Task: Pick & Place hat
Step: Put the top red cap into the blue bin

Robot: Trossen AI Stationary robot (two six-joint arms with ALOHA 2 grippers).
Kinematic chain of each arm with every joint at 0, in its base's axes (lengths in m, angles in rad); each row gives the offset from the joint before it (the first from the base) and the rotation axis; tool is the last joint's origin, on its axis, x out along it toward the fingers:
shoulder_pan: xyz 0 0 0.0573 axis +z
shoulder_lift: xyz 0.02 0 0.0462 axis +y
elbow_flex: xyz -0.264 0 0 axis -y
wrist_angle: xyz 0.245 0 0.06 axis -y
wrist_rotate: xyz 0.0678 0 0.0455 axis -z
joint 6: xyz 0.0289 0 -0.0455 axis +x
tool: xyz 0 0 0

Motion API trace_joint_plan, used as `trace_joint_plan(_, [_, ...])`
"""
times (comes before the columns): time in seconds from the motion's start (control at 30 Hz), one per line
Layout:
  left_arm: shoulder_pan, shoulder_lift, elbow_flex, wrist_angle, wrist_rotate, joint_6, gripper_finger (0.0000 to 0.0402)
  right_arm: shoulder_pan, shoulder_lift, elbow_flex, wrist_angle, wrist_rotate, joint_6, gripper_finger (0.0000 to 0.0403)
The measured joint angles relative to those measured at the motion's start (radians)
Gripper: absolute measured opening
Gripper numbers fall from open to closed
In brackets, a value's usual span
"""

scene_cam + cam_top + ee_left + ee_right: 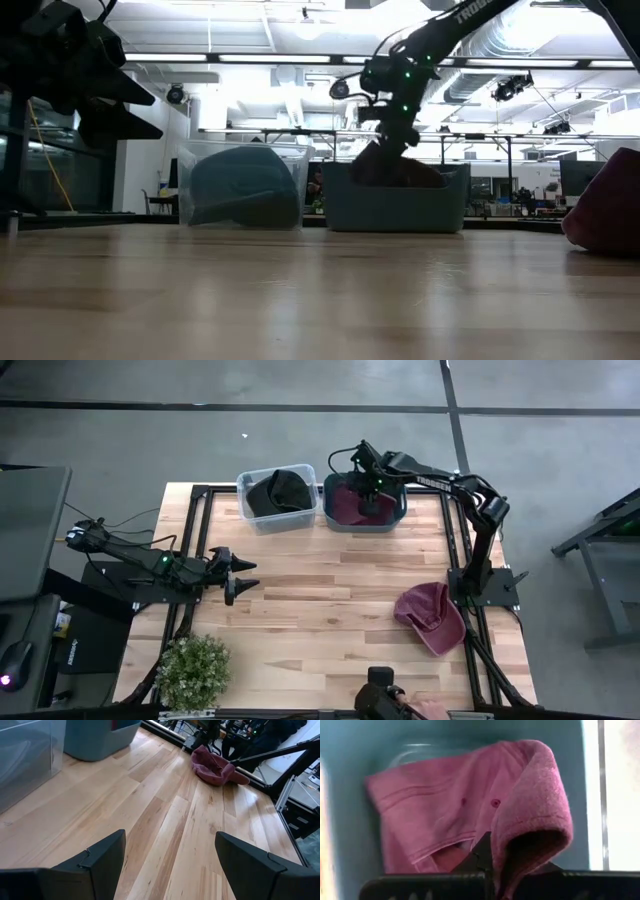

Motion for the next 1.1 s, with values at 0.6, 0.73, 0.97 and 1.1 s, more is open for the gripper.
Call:
trace_joint_plan(0.6, [0.0,0.0,0.0,0.0,0.0,0.0,0.0292,0.063,0.001,-0.055,0.063,-0.03,0.014,0.0032])
trace_joint_plan(0.73, [0.0,0.0,0.0,0.0,0.0,0.0,0.0292,0.091,0.001,-0.055,0.066,0.0,0.009,0.0032])
trace_joint_plan(0.97, [0.0,0.0,0.0,0.0,0.0,0.0,0.0292,0.107,0.0,-0.055,0.068,0.107,0.006,0.0081])
trace_joint_plan(1.1, [0.0,0.0,0.0,0.0,0.0,0.0,0.0292,0.106,0.0,-0.055,0.068,0.156,0.035,0.0137])
